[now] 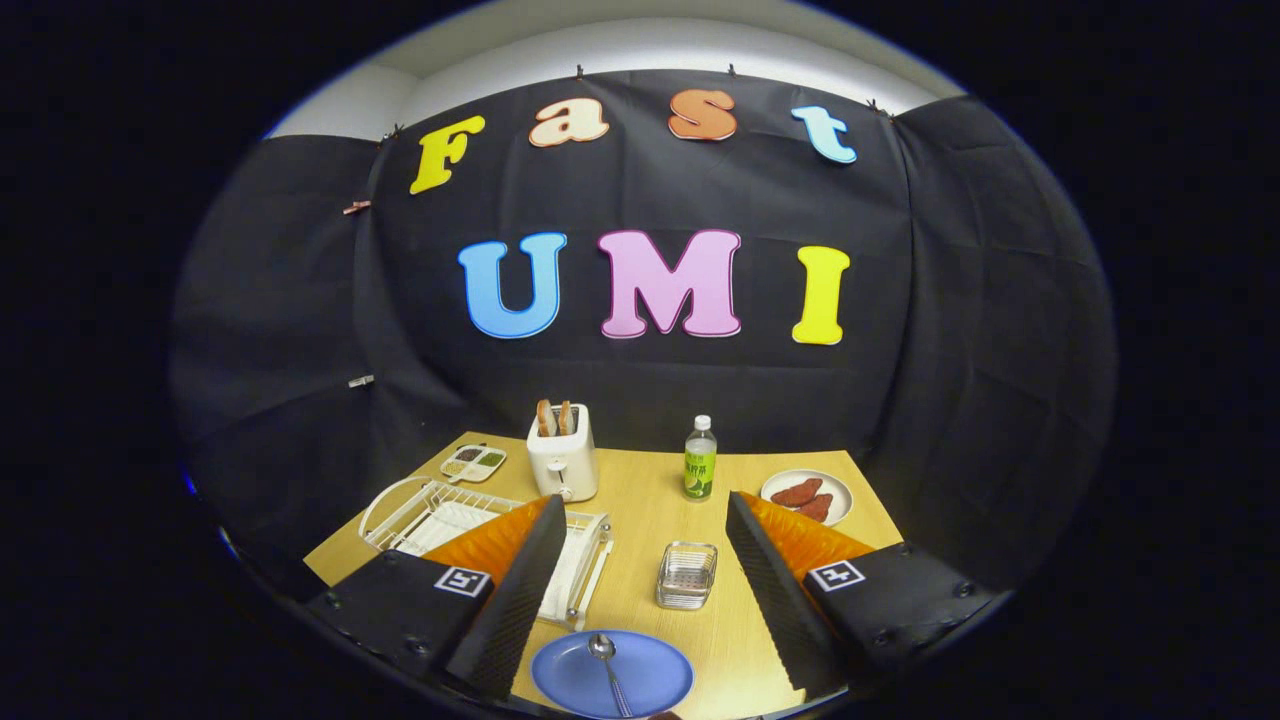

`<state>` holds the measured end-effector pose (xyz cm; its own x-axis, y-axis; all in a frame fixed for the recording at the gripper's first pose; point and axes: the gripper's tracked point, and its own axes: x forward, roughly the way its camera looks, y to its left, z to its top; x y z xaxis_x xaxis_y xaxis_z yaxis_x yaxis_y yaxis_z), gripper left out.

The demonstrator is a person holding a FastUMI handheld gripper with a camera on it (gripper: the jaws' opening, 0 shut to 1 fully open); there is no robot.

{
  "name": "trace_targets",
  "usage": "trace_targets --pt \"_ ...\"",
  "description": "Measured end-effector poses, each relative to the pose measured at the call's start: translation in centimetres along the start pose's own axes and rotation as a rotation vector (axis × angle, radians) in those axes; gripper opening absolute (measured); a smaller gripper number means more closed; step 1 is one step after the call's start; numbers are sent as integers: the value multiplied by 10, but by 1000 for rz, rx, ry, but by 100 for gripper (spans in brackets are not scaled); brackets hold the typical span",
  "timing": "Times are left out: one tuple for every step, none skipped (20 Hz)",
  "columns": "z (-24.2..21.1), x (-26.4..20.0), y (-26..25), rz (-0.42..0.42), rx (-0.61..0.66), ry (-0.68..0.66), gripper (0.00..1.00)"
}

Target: Take the plate from the dish rack, then take the spoon from the basket and place it into the plate.

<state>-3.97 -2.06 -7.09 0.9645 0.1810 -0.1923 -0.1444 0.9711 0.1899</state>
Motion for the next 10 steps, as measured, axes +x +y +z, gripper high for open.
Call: trace_targets --pt "4 -1 -2 -8 -11 -14 99" --pt "6 -2 -4 -13 -22 -23 99" --pt "7 -2 -5 -18 -28 -24 99" --pt "6 -2 -7 -21 -32 -23 99" --pt "6 -1 -7 -21 -36 -18 99" --pt "6 -2 -7 -24 -37 -17 99" --pt "6 -1 -8 -26 -36 -15 99" --pt "5 -1 -8 -26 -35 -14 99" --pt "6 0 -8 -26 -35 -13 99" --pt "6 0 -8 -26 -35 -13 99"
